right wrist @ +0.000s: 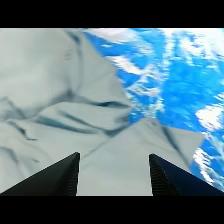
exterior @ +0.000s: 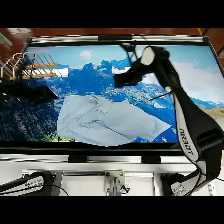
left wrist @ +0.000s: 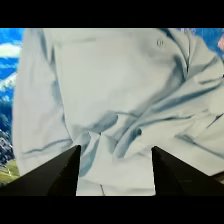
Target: Fold the shirts.
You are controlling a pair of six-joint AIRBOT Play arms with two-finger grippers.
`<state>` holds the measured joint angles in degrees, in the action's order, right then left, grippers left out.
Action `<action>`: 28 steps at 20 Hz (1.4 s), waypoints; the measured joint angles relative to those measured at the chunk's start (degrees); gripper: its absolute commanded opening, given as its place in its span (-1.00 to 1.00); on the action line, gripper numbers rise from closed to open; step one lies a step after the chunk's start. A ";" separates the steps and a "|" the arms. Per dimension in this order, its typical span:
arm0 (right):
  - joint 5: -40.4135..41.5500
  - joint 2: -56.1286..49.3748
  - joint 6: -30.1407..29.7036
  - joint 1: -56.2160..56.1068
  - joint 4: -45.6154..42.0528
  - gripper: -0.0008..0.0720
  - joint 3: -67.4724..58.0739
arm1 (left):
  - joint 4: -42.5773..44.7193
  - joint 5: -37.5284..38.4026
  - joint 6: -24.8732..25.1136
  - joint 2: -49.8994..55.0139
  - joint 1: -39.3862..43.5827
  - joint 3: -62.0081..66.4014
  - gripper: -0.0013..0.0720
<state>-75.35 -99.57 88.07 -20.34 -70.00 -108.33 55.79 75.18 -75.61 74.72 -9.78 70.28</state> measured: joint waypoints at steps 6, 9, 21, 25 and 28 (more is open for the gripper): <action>-5.75 -2.97 2.38 9.73 -1.38 0.52 0.00 | -0.11 -5.81 2.34 1.27 11.50 -11.47 0.53; -7.10 -3.72 2.84 11.06 -1.49 0.52 0.00 | -0.31 -9.03 2.34 4.13 15.85 -12.98 0.52; -12.11 -8.02 3.61 9.97 -1.90 0.85 0.22 | -0.83 -17.05 2.80 8.52 20.76 -11.45 -0.83; -8.24 -13.14 4.61 8.66 4.22 0.84 0.24 | 0.52 -17.38 3.02 6.54 20.79 -10.34 -0.83; -7.26 -17.07 5.81 7.50 9.60 0.67 0.26 | 1.11 -17.49 3.15 5.29 20.79 -10.08 -0.83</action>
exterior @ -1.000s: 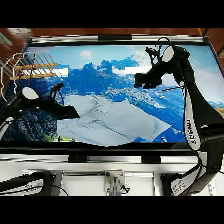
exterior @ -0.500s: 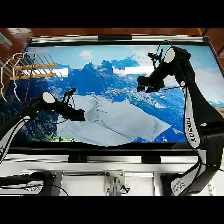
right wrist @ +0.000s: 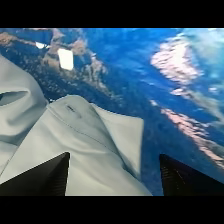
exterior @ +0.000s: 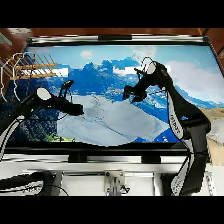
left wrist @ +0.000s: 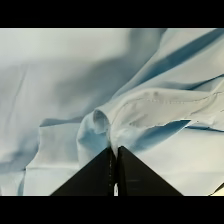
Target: Fold the shirts.
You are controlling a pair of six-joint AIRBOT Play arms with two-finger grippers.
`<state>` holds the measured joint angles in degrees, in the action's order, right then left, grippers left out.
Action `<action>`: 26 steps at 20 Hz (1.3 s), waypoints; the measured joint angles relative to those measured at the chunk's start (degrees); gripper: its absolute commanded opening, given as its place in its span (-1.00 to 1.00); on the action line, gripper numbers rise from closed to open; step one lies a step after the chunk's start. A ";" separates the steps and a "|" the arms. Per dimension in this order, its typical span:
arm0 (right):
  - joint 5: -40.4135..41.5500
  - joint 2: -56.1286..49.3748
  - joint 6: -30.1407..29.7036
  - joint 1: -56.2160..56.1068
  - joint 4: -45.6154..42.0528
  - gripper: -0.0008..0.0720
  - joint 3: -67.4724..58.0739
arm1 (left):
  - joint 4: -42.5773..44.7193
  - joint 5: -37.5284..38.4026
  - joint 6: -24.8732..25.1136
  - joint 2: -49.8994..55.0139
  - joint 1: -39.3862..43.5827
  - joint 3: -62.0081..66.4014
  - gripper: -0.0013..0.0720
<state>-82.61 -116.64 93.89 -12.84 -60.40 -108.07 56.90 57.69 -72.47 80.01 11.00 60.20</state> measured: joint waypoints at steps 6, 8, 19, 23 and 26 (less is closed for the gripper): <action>-3.04 -2.56 -0.26 -0.76 3.45 -0.75 -0.07 | 0.96 -1.05 0.02 -1.95 0.00 1.75 -0.84; -2.25 0.94 -2.62 -0.35 3.74 -0.75 -0.13 | 2.12 -1.25 0.02 -2.23 0.00 4.79 -0.84; 34.62 29.77 -24.94 -2.75 5.18 -0.75 -9.79 | 7.58 -4.04 -0.98 -3.04 -1.44 52.33 -0.84; 46.80 37.83 -30.95 -6.21 5.42 -0.75 -10.67 | 7.87 -11.28 -2.58 -9.14 -4.09 58.53 -0.84; 40.09 40.65 -30.71 -7.96 5.33 -0.75 -10.03 | 8.74 -9.70 -2.99 -14.58 -5.35 54.42 -0.84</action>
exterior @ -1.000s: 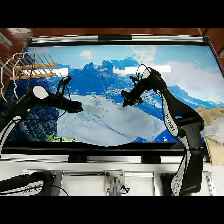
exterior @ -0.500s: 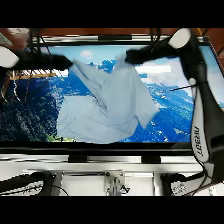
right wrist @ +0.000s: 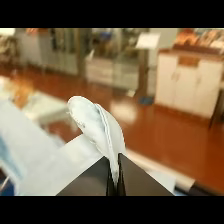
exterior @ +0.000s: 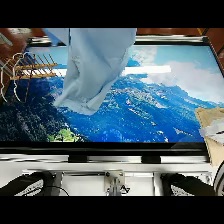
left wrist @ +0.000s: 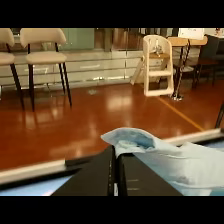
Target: Fold the shirts.
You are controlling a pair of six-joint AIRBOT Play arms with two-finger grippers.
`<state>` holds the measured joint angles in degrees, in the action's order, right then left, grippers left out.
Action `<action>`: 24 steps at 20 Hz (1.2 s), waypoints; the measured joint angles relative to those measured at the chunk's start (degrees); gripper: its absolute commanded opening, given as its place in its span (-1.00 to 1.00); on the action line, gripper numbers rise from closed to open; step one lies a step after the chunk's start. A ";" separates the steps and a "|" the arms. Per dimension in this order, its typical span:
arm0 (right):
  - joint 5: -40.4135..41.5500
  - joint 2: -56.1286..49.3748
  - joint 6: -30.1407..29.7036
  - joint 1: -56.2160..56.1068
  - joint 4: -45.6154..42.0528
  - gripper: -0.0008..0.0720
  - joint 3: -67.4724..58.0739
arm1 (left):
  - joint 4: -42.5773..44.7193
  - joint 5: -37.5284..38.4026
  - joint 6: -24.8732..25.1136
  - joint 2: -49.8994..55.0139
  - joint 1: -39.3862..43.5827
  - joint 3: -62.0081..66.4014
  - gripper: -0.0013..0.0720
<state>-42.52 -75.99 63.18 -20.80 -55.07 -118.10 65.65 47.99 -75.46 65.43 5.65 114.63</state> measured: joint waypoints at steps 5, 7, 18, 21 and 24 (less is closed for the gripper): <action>-25.07 0.94 7.78 -3.23 -7.52 -0.75 14.16 | 1.95 17.38 -1.36 -2.49 -0.13 -15.41 -0.84; -28.74 1.03 9.86 -6.12 -14.12 -0.75 23.89 | 2.27 19.43 -2.03 -2.78 0.59 -25.44 -0.84; -29.22 3.56 27.93 -11.65 -27.85 0.62 44.06 | -2.34 9.40 -4.94 -2.82 11.56 -56.13 -0.84; -31.39 2.75 35.19 -10.67 -26.60 0.62 45.20 | -2.54 8.63 -5.16 -2.75 12.46 -57.05 -0.84; -33.00 -1.90 38.58 -9.88 -23.37 0.62 47.23 | -2.60 8.68 -5.22 -3.21 12.74 -57.40 -0.84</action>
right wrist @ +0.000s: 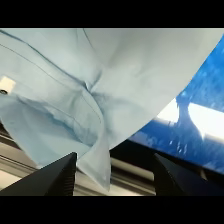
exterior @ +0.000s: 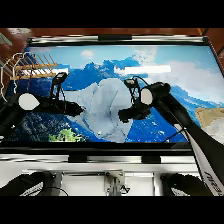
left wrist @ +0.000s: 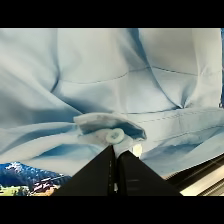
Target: Fold the shirts.
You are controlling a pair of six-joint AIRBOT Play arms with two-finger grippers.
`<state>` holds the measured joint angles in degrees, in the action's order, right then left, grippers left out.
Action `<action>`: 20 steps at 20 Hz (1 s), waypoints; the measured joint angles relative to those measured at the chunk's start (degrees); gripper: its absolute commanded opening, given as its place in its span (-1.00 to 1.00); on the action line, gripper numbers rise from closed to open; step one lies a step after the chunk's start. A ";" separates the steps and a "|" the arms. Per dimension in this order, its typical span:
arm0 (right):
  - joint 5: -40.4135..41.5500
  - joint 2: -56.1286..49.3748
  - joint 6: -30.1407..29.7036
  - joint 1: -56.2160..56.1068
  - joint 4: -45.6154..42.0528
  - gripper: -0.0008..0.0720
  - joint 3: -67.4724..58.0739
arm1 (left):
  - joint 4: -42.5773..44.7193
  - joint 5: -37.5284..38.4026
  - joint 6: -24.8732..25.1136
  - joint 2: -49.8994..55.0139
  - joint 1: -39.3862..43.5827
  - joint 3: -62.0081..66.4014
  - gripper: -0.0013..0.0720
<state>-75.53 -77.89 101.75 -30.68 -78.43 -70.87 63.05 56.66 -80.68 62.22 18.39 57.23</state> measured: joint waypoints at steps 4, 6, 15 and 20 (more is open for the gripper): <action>-3.76 -7.82 0.02 0.85 10.19 0.62 0.96 | -0.02 0.52 0.02 -1.11 0.17 -0.17 -0.84; -8.02 -10.49 -0.72 1.16 12.72 0.62 1.18 | 0.13 0.50 0.15 -1.70 0.17 -0.20 -0.84; -17.90 -13.42 1.86 1.25 11.67 -0.54 1.36 | 0.57 -2.54 1.73 -2.64 0.17 -0.22 -0.84; -15.45 -13.90 0.33 1.55 13.84 -0.75 -0.09 | 0.52 -6.23 1.99 -2.64 0.17 1.14 -0.84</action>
<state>-90.98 -91.79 102.08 -29.12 -64.60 -70.96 63.57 50.43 -78.70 59.57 18.57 58.37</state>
